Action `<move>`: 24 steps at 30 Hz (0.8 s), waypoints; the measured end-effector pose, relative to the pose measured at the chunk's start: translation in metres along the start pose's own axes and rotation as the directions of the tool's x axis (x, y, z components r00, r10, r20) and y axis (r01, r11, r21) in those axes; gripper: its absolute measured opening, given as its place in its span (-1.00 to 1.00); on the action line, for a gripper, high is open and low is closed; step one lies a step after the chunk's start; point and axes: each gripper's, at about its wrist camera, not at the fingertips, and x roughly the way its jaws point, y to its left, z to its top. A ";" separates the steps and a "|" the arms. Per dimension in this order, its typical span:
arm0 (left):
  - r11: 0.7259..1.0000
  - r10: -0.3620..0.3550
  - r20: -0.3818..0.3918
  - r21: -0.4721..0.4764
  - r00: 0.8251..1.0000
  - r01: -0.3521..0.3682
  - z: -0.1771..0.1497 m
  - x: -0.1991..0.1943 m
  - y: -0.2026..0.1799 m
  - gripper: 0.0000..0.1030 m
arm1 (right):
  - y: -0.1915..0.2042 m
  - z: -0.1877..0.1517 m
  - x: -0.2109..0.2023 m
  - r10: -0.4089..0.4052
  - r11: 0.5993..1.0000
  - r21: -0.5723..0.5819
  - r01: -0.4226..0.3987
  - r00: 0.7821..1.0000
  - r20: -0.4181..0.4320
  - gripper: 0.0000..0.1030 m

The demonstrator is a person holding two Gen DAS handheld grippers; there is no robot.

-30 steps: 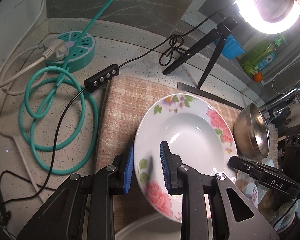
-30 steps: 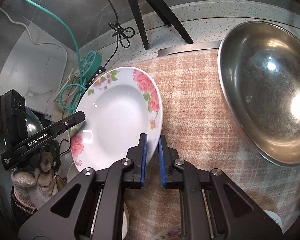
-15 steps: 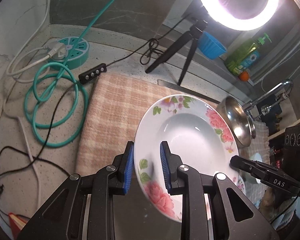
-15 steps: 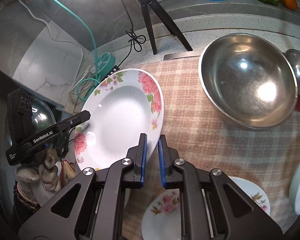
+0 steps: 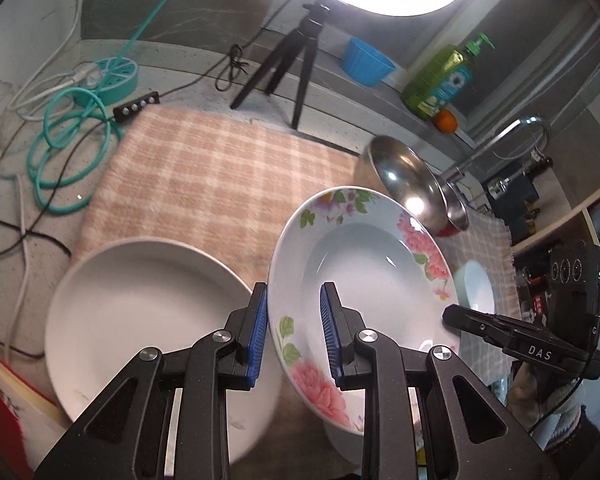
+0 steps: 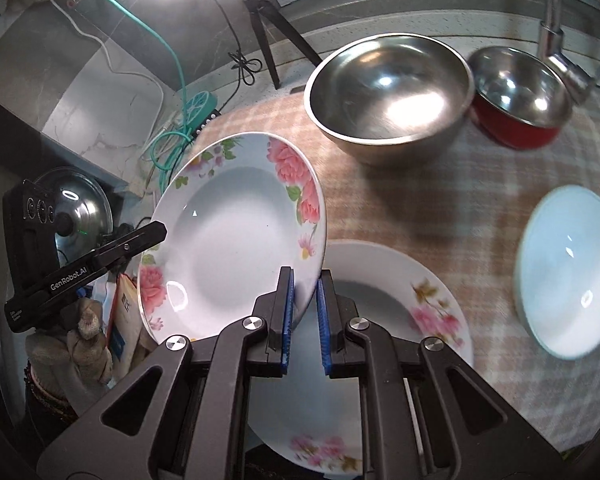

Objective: Organize plates and bowls
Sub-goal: 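Lower the rose-rimmed plate onto the pink-blossom plate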

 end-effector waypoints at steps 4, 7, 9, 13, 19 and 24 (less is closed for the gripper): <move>1.000 -0.009 -0.029 0.005 1.000 0.010 -0.019 0.006 -0.017 -0.54 | -0.018 -0.018 -0.010 -0.013 1.000 0.010 0.013 1.000 -0.019 -0.77; 1.000 -0.011 -0.058 0.008 0.998 0.012 -0.032 0.011 -0.025 -0.54 | -0.028 -0.029 -0.015 -0.020 1.000 0.013 0.020 0.999 -0.033 -0.77; 1.000 -0.010 -0.071 0.007 0.997 0.011 -0.040 0.014 -0.029 -0.54 | -0.034 -0.035 -0.018 -0.023 1.000 0.014 0.023 0.999 -0.042 -0.77; 1.000 -0.002 -0.088 0.017 0.996 0.003 -0.056 0.015 -0.037 -0.54 | -0.043 -0.045 -0.022 -0.034 0.999 0.003 0.034 0.998 -0.057 -0.77; 0.999 0.014 -0.122 0.036 0.992 -0.010 -0.070 0.024 -0.047 -0.54 | -0.055 -0.056 -0.022 -0.059 0.998 -0.003 0.059 0.995 -0.076 -0.77; 0.999 0.025 -0.137 0.046 0.990 -0.019 -0.076 0.030 -0.051 -0.54 | -0.061 -0.061 -0.019 -0.075 0.997 -0.006 0.075 0.993 -0.090 -0.77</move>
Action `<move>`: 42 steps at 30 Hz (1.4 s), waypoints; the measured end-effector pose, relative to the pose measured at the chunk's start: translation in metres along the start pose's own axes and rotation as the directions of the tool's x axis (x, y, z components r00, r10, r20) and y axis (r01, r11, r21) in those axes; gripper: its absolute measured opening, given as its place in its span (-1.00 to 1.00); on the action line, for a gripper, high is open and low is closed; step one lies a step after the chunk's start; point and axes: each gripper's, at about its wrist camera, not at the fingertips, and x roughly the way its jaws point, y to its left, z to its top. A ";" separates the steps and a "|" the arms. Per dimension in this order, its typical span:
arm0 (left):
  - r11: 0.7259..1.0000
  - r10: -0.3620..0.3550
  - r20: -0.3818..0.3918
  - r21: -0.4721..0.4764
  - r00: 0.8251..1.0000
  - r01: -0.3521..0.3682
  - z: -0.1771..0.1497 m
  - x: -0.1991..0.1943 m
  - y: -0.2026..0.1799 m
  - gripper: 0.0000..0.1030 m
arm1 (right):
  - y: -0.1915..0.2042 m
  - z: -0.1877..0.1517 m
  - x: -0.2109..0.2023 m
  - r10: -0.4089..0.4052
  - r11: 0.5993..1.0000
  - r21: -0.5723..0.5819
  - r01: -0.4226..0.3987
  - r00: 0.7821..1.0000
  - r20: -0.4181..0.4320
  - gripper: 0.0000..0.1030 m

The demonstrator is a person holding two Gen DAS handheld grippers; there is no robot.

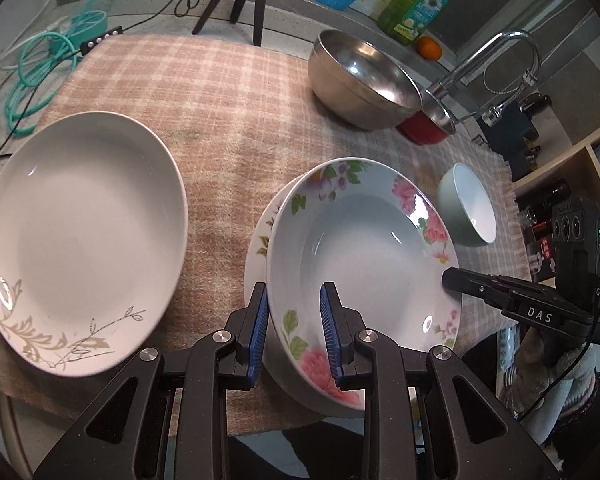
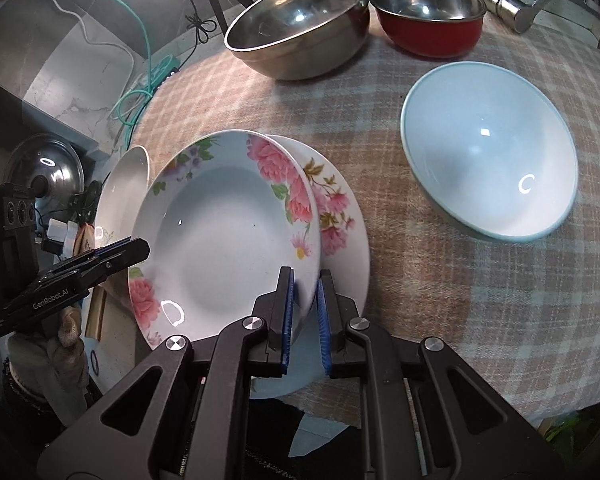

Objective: Organize plates and bowls
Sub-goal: 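Lower the rose-rimmed plate onto the pink-blossom plate, then open both grippers and release the rose-rimmed plate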

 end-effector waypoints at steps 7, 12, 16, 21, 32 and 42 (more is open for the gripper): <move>1.000 0.009 -0.046 0.029 0.999 -0.007 -0.005 0.009 -0.004 -0.54 | -0.005 -0.003 0.004 -0.026 1.000 -0.008 0.026 1.000 -0.008 -0.77; 1.000 0.020 -0.042 0.025 0.999 -0.019 -0.006 0.009 -0.005 -0.54 | -0.008 -0.003 0.005 -0.021 1.000 -0.009 0.021 1.000 -0.012 -0.77; 0.999 0.033 -0.040 0.038 0.999 -0.031 -0.006 0.009 -0.006 -0.54 | -0.004 -0.003 0.007 -0.038 0.999 -0.028 0.038 0.999 -0.010 -0.76; 0.998 0.046 -0.037 0.042 0.998 -0.045 -0.006 0.010 -0.008 -0.54 | 0.000 -0.003 0.007 -0.061 0.997 -0.046 0.060 0.998 -0.010 -0.72; 0.995 0.069 -0.037 0.073 0.997 -0.066 -0.006 0.012 -0.015 -0.37 | 0.010 -0.006 0.005 -0.120 0.988 -0.094 0.121 0.993 0.021 -0.48; 0.998 0.059 -0.004 0.028 0.998 -0.058 -0.005 -0.001 -0.007 0.00 | 0.023 -0.008 -0.013 -0.126 0.982 -0.126 0.139 0.987 0.102 0.32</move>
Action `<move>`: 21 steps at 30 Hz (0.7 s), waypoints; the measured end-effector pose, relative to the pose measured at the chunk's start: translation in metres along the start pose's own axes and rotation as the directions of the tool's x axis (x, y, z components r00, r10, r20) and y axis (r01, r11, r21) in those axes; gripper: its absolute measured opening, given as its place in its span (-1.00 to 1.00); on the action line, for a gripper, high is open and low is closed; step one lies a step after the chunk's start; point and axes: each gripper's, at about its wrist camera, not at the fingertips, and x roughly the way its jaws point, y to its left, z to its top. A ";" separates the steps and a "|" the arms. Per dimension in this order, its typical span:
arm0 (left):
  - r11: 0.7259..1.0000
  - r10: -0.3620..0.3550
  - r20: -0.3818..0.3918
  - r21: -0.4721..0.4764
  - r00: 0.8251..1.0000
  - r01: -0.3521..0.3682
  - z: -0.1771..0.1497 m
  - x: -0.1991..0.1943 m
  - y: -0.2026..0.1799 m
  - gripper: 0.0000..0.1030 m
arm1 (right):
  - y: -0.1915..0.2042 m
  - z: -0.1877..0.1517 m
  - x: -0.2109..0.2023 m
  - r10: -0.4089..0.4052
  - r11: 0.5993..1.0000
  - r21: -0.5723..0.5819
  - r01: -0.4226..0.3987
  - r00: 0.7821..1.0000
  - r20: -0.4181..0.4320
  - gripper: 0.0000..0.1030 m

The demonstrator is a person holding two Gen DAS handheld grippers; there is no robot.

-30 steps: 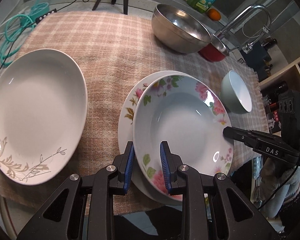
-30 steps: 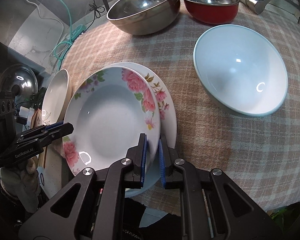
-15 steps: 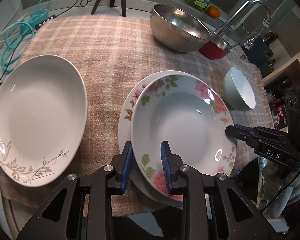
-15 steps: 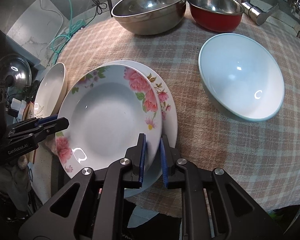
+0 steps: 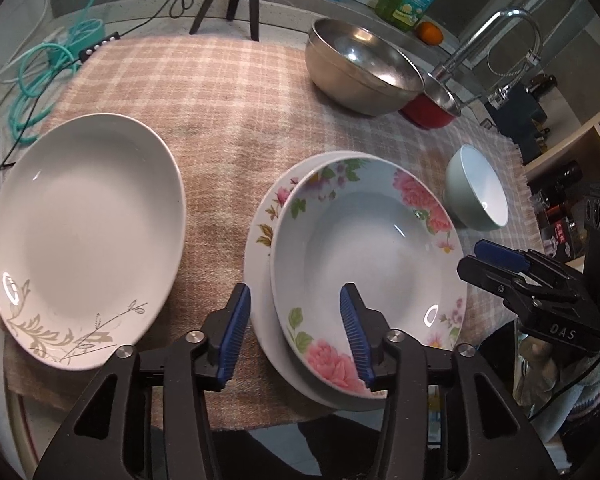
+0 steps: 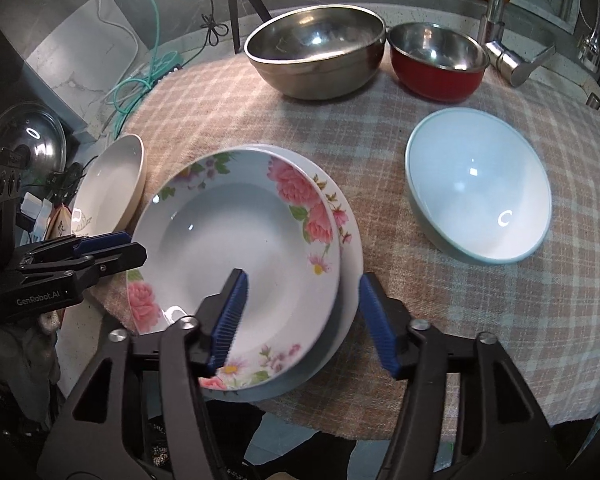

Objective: Organize plates and bowls
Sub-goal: 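Open both grippers and release the rose-rimmed plate, then move both grippers to the large leaf-pattern white plate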

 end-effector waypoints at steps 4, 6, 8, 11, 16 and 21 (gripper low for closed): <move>0.998 -0.029 0.019 -0.058 0.999 0.030 0.000 -0.011 0.012 0.08 | 0.005 0.004 -0.010 0.021 1.000 0.004 -0.022 0.999 0.040 0.44; 0.995 -0.037 0.034 -0.089 0.999 0.040 -0.002 -0.018 0.020 0.08 | 0.008 0.007 -0.013 0.030 1.000 0.007 -0.030 0.998 0.054 0.44; 0.993 -0.029 0.057 -0.109 0.998 0.035 -0.004 -0.025 0.026 0.08 | 0.011 0.010 -0.015 0.034 0.999 0.008 -0.034 0.997 0.065 0.44; 0.993 -0.008 0.112 -0.118 0.994 0.021 -0.007 -0.039 0.035 0.08 | 0.019 0.014 -0.018 0.042 0.999 -0.007 -0.042 0.996 0.079 0.44; 0.986 0.055 0.165 -0.166 0.985 -0.027 -0.011 -0.055 0.058 0.11 | 0.041 0.024 -0.017 0.057 0.997 -0.062 -0.051 0.993 0.099 0.44; 0.969 0.173 0.129 -0.201 0.976 -0.145 -0.014 -0.061 0.078 0.11 | 0.065 0.036 -0.008 0.080 0.991 -0.113 -0.068 0.992 0.102 0.44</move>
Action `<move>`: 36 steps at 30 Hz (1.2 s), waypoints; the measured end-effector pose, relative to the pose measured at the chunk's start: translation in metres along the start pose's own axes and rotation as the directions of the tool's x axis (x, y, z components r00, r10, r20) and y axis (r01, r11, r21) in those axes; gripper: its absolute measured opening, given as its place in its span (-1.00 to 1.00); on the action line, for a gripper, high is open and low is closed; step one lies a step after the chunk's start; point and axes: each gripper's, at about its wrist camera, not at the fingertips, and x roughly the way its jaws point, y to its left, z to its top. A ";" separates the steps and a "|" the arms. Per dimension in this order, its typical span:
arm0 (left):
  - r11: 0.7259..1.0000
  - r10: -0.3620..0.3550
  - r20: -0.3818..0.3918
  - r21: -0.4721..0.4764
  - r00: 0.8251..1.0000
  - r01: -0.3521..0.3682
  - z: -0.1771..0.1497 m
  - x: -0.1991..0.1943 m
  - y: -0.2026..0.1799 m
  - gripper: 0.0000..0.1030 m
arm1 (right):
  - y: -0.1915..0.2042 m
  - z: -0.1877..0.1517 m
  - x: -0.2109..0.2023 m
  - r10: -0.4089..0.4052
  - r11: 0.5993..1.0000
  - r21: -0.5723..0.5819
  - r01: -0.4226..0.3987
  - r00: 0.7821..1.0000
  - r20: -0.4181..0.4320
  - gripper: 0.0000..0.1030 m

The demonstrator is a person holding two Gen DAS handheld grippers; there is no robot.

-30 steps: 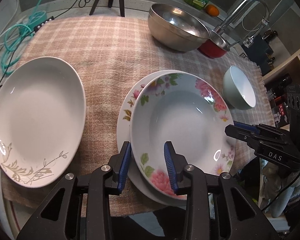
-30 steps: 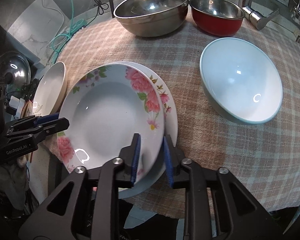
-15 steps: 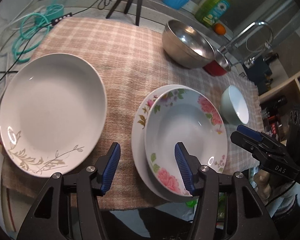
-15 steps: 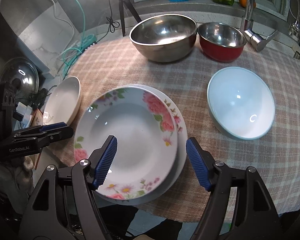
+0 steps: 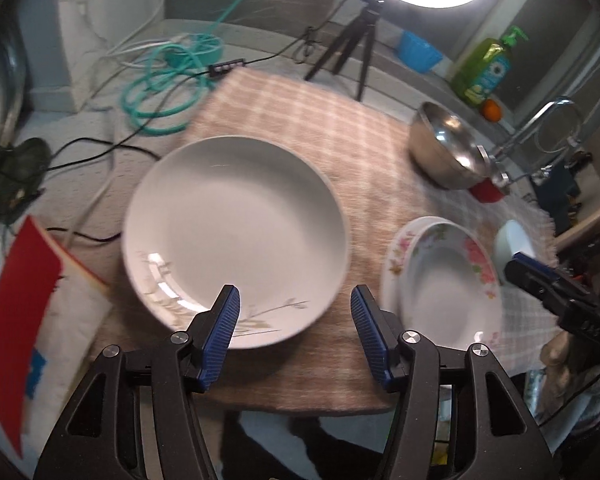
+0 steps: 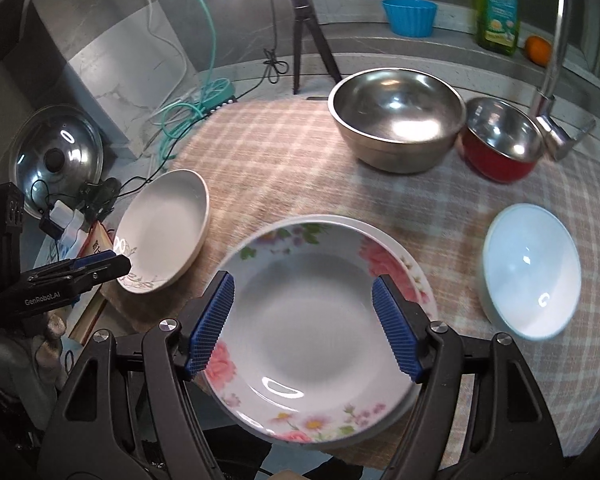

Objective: Organize plates and bowls
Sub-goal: 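Move both grippers to the large leaf-pattern white plate, then close both grippers on the leaf-pattern plate rim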

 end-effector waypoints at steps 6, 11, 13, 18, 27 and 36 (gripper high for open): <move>0.989 0.144 -0.024 -0.037 0.989 -0.145 -0.005 0.002 0.029 0.21 | 0.025 0.013 0.015 0.018 0.998 -0.054 -0.018 1.000 -0.002 0.51; 0.987 0.088 -0.042 -0.128 0.995 -0.092 -0.006 -0.001 0.056 0.24 | 0.045 0.027 0.030 0.063 0.994 -0.083 -0.065 0.998 -0.025 0.71; 0.986 0.082 -0.034 -0.142 0.996 -0.086 -0.003 -0.006 0.065 0.24 | 0.051 0.032 0.038 0.075 0.993 -0.083 -0.078 0.996 -0.041 0.71; 0.988 0.065 -0.001 -0.140 0.998 -0.064 0.008 -0.017 0.077 0.24 | 0.061 0.042 0.059 0.123 0.991 -0.051 -0.128 0.989 -0.086 0.71; 0.990 0.014 -0.026 -0.139 1.000 -0.018 0.021 0.000 0.089 0.20 | 0.071 0.056 0.087 0.163 0.986 -0.009 -0.166 0.977 -0.138 0.54; 0.990 -0.005 -0.072 -0.142 0.997 -0.005 0.027 0.020 0.096 -0.15 | 0.080 0.058 0.116 0.164 0.986 0.006 -0.166 0.963 -0.214 0.16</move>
